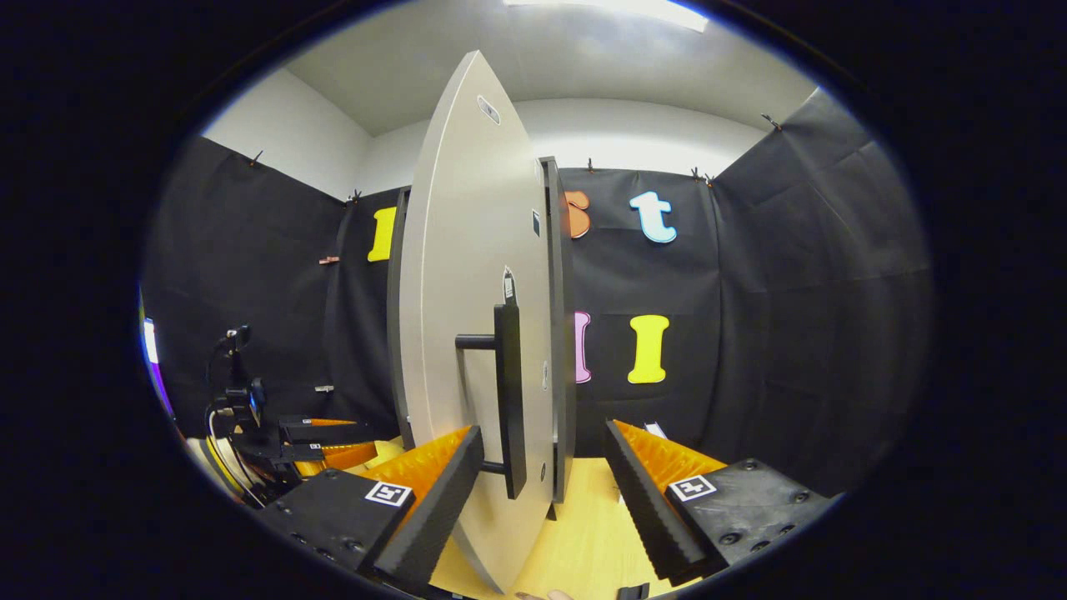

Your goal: Open the cabinet door with the right hand, grasp the bottle in the cabinet with the left hand and place it on the coaster, then close the cabinet door with the right hand.

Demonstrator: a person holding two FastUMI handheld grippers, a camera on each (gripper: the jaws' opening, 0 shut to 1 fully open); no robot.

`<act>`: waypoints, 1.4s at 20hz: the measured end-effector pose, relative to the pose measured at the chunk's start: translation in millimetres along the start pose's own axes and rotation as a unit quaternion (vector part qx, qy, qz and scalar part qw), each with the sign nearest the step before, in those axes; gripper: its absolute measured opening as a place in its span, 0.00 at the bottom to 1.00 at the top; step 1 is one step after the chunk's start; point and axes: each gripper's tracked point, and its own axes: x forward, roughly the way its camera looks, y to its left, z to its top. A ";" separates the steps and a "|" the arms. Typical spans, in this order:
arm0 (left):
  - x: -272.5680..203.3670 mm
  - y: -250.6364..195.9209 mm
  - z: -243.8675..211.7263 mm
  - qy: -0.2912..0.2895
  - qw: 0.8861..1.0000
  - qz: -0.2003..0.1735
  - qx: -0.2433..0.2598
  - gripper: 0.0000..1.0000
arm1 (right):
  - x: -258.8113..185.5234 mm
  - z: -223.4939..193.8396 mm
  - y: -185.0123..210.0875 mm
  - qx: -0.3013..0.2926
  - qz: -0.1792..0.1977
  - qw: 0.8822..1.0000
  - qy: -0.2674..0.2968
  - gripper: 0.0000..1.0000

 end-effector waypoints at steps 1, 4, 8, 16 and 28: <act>-1.7 5.3 3.0 -0.002 1.000 -0.007 -0.012 0.94 | 1.5 -1.3 10.4 0.000 -0.001 1.000 0.001 0.96; -4.7 34.4 9.5 -0.001 1.000 -0.012 -0.001 0.94 | 12.3 -4.7 46.9 -0.004 -0.011 1.000 -0.003 0.96; -16.8 73.2 16.0 0.002 1.000 -0.022 0.017 0.94 | 33.7 -9.8 104.2 -0.019 -0.007 1.000 -0.018 0.96; -56.9 163.7 26.6 -0.003 0.999 0.005 0.041 0.95 | 81.2 -62.1 212.7 0.011 0.034 0.999 0.009 0.97; -46.1 105.3 53.0 -0.027 0.999 0.011 0.016 0.96 | 65.1 -50.2 117.2 -0.010 -0.058 0.998 0.011 0.98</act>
